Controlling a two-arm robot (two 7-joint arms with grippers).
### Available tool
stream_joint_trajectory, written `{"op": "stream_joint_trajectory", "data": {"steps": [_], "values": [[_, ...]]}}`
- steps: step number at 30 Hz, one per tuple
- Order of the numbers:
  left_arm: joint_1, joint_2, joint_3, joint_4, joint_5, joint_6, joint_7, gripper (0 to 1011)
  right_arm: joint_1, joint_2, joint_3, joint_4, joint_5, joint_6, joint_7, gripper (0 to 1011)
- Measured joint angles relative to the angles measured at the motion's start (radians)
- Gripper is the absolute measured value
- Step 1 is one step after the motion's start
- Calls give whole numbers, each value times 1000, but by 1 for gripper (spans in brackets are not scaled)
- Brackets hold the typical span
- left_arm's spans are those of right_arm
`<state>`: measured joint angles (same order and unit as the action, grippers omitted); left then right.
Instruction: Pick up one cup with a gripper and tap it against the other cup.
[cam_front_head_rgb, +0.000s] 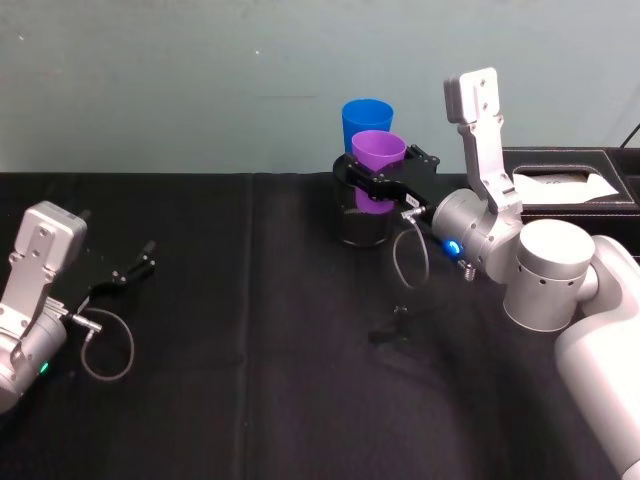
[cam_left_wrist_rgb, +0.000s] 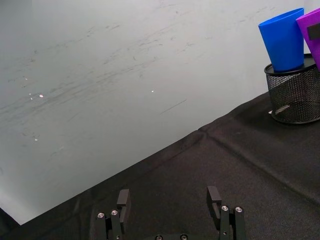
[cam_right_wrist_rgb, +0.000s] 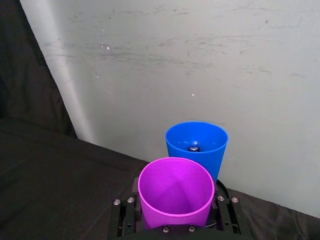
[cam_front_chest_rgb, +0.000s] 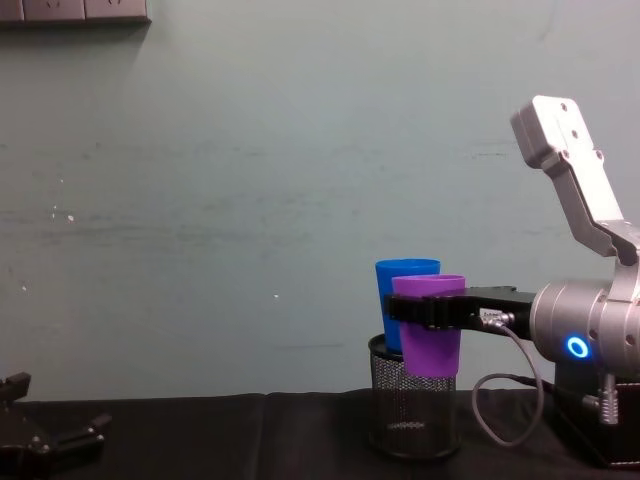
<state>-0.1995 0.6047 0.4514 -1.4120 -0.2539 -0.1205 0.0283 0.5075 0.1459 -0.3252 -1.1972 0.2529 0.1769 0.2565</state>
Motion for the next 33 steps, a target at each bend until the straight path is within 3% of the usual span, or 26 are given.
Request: {"op": "stream_joint_trajectory", "data": {"steps": [33], "values": [[0, 0, 0, 0, 0, 0, 0, 1000, 0, 0, 0, 0, 0, 0, 0, 734]]}}
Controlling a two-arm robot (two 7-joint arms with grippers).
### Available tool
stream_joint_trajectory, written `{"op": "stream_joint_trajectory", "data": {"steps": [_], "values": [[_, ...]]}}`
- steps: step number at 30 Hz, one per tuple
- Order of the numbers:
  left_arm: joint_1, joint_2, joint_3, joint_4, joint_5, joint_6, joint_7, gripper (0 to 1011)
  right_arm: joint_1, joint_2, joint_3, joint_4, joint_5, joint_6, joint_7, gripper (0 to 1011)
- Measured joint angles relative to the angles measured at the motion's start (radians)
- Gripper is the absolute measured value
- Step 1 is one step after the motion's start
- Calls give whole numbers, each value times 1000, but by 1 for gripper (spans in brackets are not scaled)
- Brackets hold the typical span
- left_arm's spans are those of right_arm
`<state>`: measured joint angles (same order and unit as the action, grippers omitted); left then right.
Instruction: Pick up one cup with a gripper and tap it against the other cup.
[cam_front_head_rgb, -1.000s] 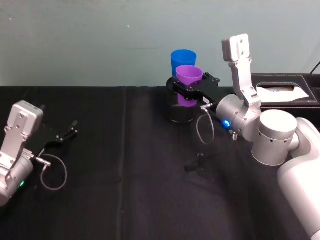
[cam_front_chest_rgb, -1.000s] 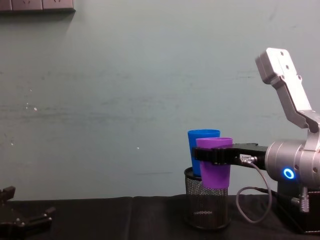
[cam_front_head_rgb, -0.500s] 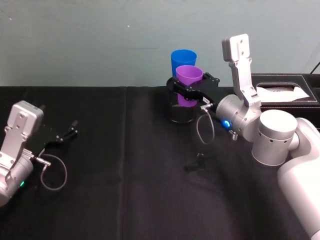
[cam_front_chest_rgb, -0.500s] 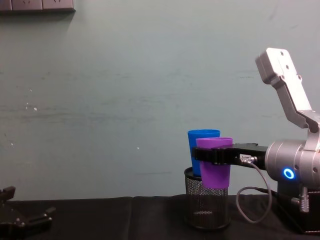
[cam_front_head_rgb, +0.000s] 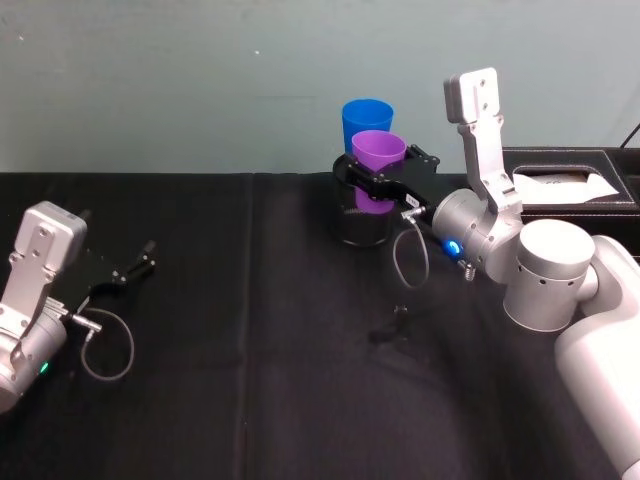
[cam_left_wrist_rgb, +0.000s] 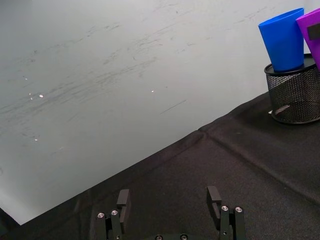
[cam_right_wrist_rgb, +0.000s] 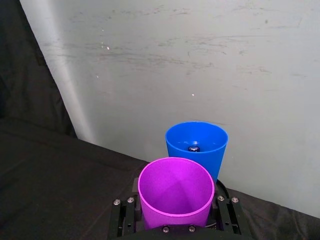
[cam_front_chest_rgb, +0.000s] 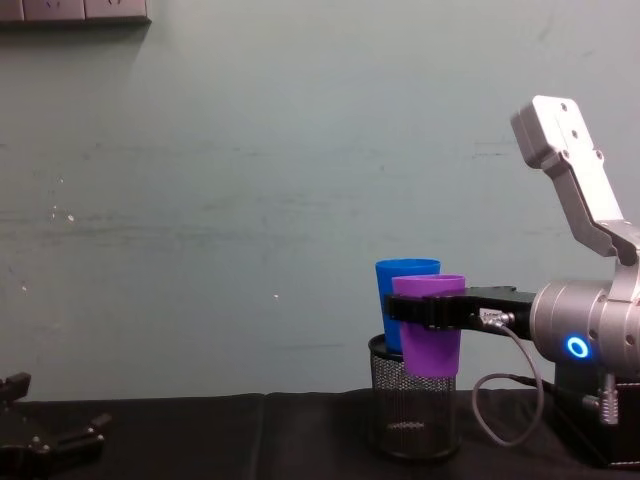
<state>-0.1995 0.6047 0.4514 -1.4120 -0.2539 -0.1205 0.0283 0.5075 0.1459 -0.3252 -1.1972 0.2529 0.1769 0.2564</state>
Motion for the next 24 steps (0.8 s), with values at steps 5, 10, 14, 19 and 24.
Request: {"op": "stream_joint_trajectory", "data": {"steps": [5, 10, 14, 19, 24], "values": [[0, 0, 0, 0, 0, 0, 0, 1000, 0, 0, 0, 0, 0, 0, 0, 735], [0, 0, 0, 0, 0, 0, 0, 1000, 0, 0, 0, 0, 0, 0, 0, 735], [0, 0, 0, 0, 0, 0, 0, 1000, 0, 0, 0, 0, 0, 0, 0, 734], [0, 0, 0, 0, 0, 0, 0, 1000, 0, 0, 0, 0, 0, 0, 0, 734], [0, 0, 0, 0, 0, 0, 0, 1000, 0, 0, 0, 0, 0, 0, 0, 734]]}}
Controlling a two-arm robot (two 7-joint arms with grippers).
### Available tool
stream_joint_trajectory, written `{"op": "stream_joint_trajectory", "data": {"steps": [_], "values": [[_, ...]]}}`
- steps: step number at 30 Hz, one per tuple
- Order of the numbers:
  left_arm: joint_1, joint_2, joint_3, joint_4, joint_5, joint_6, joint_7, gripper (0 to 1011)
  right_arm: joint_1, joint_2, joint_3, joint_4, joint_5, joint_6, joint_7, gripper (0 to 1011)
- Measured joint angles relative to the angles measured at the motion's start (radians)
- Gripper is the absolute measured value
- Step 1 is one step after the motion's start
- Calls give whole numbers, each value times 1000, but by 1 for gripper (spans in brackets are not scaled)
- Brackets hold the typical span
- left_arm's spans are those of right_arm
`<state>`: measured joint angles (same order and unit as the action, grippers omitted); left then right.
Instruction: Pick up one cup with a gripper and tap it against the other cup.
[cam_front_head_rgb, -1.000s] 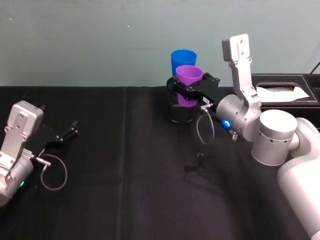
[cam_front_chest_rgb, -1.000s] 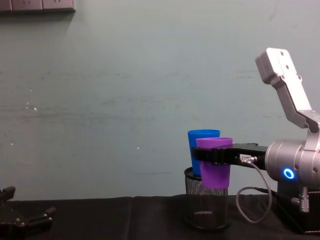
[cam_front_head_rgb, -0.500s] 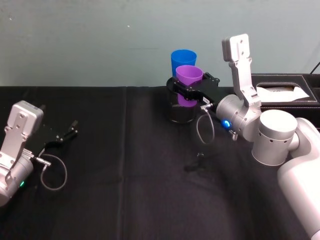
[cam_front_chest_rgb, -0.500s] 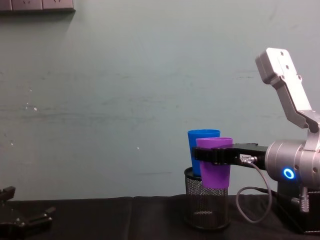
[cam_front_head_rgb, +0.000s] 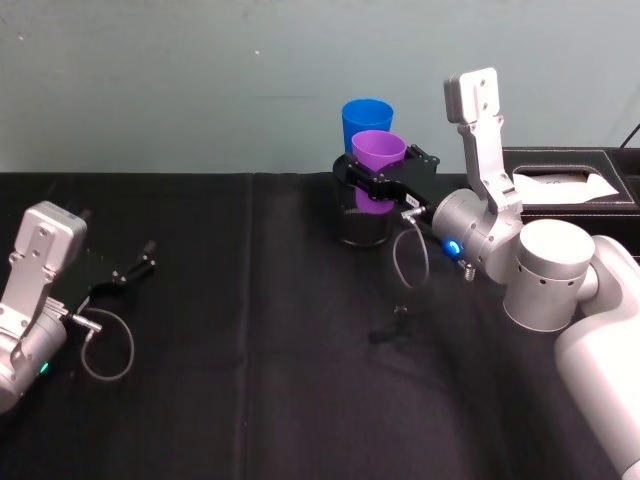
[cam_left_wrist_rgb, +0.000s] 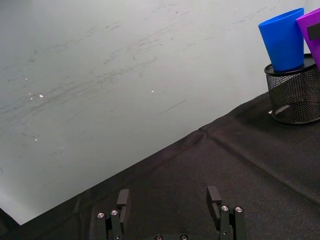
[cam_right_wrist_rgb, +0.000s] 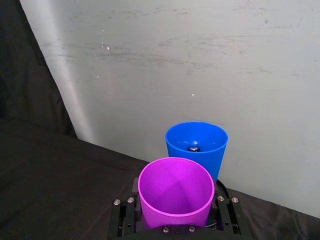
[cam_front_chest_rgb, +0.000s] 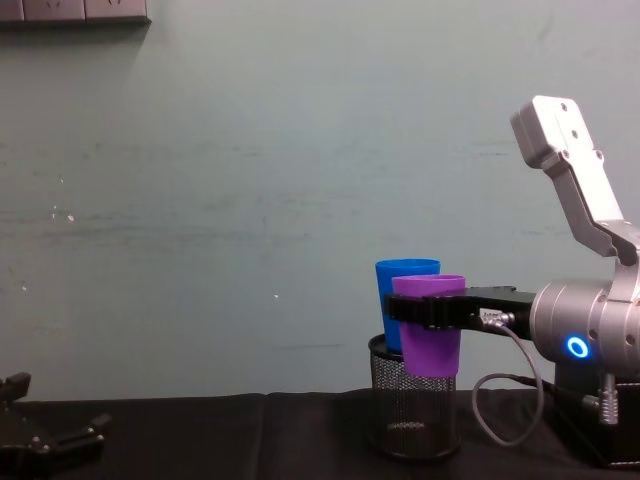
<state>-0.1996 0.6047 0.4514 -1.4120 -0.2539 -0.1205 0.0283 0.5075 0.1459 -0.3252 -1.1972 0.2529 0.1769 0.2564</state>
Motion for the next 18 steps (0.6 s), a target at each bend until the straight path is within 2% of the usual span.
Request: {"op": "stream_joint_trajectory", "data": {"steps": [18], "values": [[0, 0, 0, 0, 0, 0, 0, 1000, 0, 0, 0, 0, 0, 0, 0, 734]]}}
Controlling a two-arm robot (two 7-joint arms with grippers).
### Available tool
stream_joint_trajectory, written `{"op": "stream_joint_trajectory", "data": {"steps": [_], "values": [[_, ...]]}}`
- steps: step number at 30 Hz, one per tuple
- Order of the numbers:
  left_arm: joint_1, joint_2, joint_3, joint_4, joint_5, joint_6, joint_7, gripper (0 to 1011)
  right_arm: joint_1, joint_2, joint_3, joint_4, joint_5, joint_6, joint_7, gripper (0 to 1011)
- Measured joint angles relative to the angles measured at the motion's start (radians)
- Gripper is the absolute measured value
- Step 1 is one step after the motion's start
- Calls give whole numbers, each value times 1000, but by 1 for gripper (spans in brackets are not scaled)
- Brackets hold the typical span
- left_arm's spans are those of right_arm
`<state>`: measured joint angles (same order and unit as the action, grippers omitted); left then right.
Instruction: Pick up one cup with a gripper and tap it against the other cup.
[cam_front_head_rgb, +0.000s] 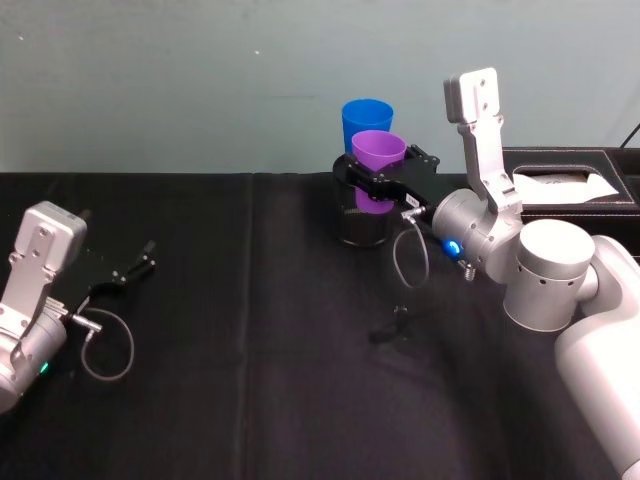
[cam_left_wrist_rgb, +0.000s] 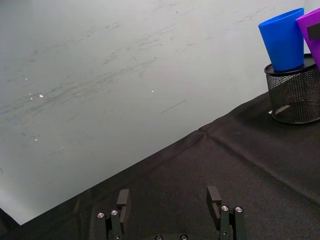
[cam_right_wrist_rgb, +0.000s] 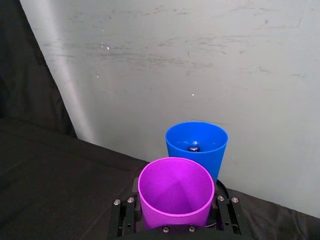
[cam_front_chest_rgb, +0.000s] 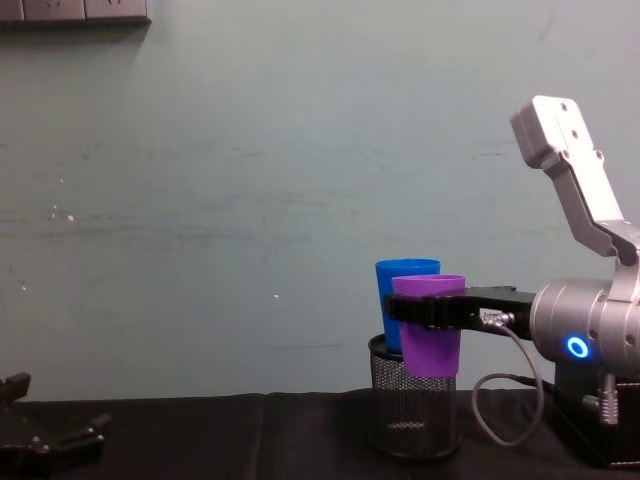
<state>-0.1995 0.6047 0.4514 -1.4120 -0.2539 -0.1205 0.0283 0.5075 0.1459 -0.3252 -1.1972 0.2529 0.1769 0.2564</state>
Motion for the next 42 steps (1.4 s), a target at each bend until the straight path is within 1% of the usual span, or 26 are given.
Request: {"op": "stream_joint_trajectory", "data": {"steps": [42], "values": [[0, 0, 0, 0, 0, 0, 0, 1000, 0, 0, 0, 0, 0, 0, 0, 734]]}}
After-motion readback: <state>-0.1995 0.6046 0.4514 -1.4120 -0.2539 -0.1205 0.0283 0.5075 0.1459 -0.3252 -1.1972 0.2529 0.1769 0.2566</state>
